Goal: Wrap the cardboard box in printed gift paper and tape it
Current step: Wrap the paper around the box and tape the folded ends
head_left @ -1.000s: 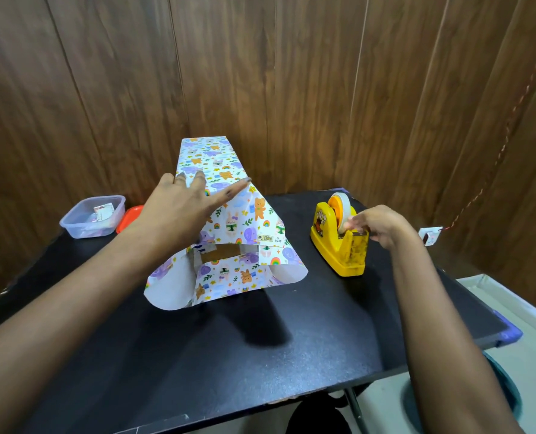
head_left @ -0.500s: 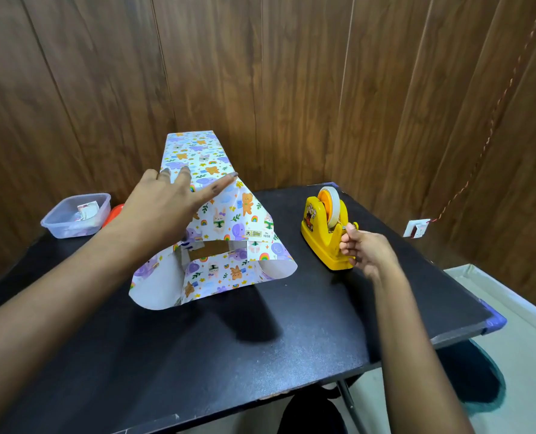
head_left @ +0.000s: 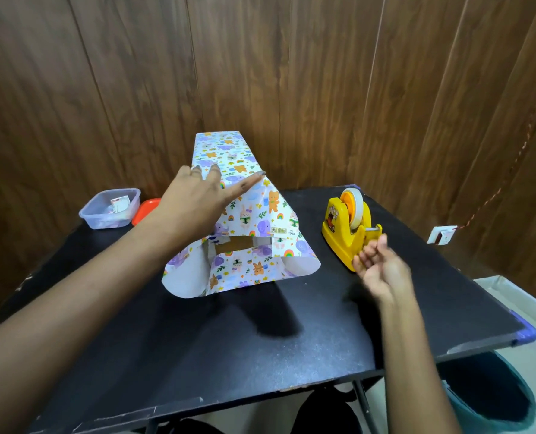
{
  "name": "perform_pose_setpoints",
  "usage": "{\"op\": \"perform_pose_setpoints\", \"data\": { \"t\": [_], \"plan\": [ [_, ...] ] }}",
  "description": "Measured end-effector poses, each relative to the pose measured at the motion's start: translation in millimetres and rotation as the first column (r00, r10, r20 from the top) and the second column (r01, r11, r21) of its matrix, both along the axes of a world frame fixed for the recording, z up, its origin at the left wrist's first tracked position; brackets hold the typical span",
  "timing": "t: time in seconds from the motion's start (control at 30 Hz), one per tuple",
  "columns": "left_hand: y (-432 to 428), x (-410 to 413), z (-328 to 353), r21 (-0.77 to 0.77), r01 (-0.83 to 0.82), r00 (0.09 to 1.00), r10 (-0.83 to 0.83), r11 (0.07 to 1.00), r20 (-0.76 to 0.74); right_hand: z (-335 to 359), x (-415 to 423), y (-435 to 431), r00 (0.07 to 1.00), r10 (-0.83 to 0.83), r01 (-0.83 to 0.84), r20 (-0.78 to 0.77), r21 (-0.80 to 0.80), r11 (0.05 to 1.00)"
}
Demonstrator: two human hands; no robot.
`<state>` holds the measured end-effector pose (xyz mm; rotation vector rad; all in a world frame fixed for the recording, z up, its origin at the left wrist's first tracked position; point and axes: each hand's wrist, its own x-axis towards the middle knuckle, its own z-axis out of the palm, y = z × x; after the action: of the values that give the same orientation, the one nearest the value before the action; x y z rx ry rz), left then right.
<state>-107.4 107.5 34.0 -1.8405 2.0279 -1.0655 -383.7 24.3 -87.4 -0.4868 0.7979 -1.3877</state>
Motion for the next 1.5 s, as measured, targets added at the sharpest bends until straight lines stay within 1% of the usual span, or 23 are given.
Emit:
{"op": "perform_pose_setpoints", "data": {
  "t": [0.07, 0.13, 0.17, 0.23, 0.3, 0.4, 0.47, 0.53, 0.6, 0.7, 0.8, 0.93, 1.1, 1.2, 1.33, 1.5],
  "plan": [
    [-1.4, -0.8, -0.8, -0.012, 0.005, 1.0, -0.006, 1.0, -0.023, 28.9, -0.8, 15.7, 0.985, 0.084, -0.113, -0.151, -0.193, 0.975],
    [-1.5, -2.6, -2.3, -0.035, 0.0, 0.999, -0.002, 0.999, -0.042, 56.2, 5.9, 38.5, 0.927, 0.172, -0.29, -0.334, -0.344, 0.893],
    [-0.9, -2.9, -4.2, -0.049, -0.007, 0.999, 0.004, 0.999, -0.053, 66.4, 12.0, 51.3, 0.884, 0.209, -0.381, -0.417, -0.387, 0.84],
    [0.1, -5.0, -9.7, -0.088, -0.01, 0.997, 0.004, 0.996, -0.075, 78.7, 26.1, 76.0, 0.807, 0.254, -0.514, -0.533, -0.423, 0.746],
    [0.8, -7.2, -13.3, -0.143, -0.007, 0.995, -0.007, 0.99, -0.098, 80.1, 42.4, 96.4, 0.755, 0.28, -0.589, -0.592, -0.427, 0.686],
    [-0.3, -10.6, -20.1, -0.194, -0.017, 0.993, -0.007, 0.981, -0.122, 65.8, 71.7, 116.5, 0.705, 0.329, -0.653, -0.628, -0.392, 0.648],
    [-1.5, -11.7, -24.6, -0.219, -0.021, 0.989, -0.012, 0.975, -0.147, 49.6, 93.9, 121.6, 0.685, 0.379, -0.679, -0.623, -0.354, 0.643],
    [-3.1, -10.2, -28.4, -0.287, -0.004, 0.992, -0.033, 0.958, -0.122, 33.9, 116.9, 120.3, 0.698, 0.38, -0.655, -0.607, -0.325, 0.682],
    [-5.0, -8.2, -31.6, -0.344, 0.006, 0.995, -0.04, 0.939, -0.094, 23.2, 137.3, 114.7, 0.744, 0.346, -0.584, -0.571, -0.305, 0.752],
    [-6.8, -5.8, -33.5, -0.339, 0.017, 0.995, -0.048, 0.941, -0.083, 17.3, 158.4, 101.7, 0.845, 0.298, -0.444, -0.445, -0.272, 0.854],
    [-6.3, -4.7, -32.3, -0.36, 0.021, 0.996, -0.051, 0.933, -0.074, 15.3, 169.8, 91.0, 0.91, 0.24, -0.334, -0.338, -0.254, 0.908],
    [-8.6, -2.4, -33.7, -0.374, 0.039, 0.996, -0.064, 0.927, -0.054, 14.8, 173.1, 87.3, 0.931, 0.21, -0.281, -0.297, -0.219, 0.934],
    [-9.1, -1.0, -33.1, -0.385, 0.048, 0.996, -0.072, 0.922, -0.048, 14.3, 177.0, 83.6, 0.957, 0.124, -0.196, -0.261, -0.272, 0.942],
    [-9.6, -0.6, -32.6, -0.391, 0.058, 0.995, -0.084, 0.918, -0.051, 15.7, 178.7, 78.0, 0.95, 0.054, -0.151, -0.309, -0.299, 0.942],
    [-10.1, -0.5, -33.1, -0.393, 0.06, 0.996, -0.083, 0.917, -0.043, 15.3, 184.3, 69.6, 0.921, -0.021, -0.104, -0.39, -0.295, 0.95],
    [-10.4, 0.8, -33.2, -0.408, 0.071, 0.996, -0.089, 0.91, -0.025, 12.9, 187.1, 69.1, 0.921, -0.033, -0.091, -0.387, -0.298, 0.95]
  ]
}}
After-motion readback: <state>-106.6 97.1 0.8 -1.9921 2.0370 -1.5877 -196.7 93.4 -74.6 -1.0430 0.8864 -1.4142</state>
